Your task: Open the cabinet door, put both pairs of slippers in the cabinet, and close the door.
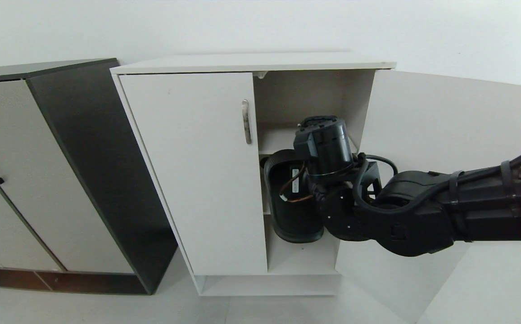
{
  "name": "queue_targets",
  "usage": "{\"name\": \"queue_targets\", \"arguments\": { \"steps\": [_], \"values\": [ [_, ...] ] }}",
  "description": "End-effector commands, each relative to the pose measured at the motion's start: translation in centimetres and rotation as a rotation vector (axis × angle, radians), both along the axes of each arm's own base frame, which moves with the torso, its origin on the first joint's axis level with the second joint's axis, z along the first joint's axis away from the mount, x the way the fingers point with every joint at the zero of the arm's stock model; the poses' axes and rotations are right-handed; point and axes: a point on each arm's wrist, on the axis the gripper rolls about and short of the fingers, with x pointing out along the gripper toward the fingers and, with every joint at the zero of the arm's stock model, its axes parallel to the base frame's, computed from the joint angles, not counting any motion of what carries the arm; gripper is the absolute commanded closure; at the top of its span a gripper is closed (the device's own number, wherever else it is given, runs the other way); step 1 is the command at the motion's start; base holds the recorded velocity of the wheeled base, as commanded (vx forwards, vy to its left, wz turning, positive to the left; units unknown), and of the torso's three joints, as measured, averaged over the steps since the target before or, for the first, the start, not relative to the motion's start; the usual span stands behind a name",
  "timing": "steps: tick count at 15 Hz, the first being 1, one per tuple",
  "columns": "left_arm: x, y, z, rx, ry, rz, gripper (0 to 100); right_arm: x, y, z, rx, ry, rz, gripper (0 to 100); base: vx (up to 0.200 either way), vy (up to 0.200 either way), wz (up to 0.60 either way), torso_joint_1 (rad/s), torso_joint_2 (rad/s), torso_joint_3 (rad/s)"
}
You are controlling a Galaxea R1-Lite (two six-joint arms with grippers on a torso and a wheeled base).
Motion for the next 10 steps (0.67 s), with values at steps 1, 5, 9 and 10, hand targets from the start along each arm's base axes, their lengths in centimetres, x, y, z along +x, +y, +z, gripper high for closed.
{"name": "queue_targets", "arguments": {
  "steps": [1, 5, 9, 10],
  "values": [
    [0.00, 0.00, 0.00, 0.000, -0.001, 0.000, 100, -0.02, -0.11, 0.11, 0.001, -0.001, -0.002, 100, 0.200, 0.000, 0.00, 0.012, 0.00, -0.002],
    [0.01, 0.00, 0.01, 0.000, 0.001, 0.000, 100, -0.05, -0.14, 0.13, -0.004, -0.001, -0.001, 100, 0.200, 0.000, 0.00, 0.004, 0.01, 0.004],
    [0.00, 0.00, 0.00, 0.000, -0.001, 0.000, 100, -0.08, -0.17, 0.15, -0.004, -0.001, -0.001, 100, 0.200, 0.000, 0.00, 0.005, 0.00, 0.000],
    [0.01, 0.00, 0.01, 0.000, 0.001, 0.002, 100, -0.09, -0.18, 0.06, -0.005, 0.001, -0.001, 100, 0.200, 0.000, 0.00, -0.002, 0.00, 0.002]
  ]
}}
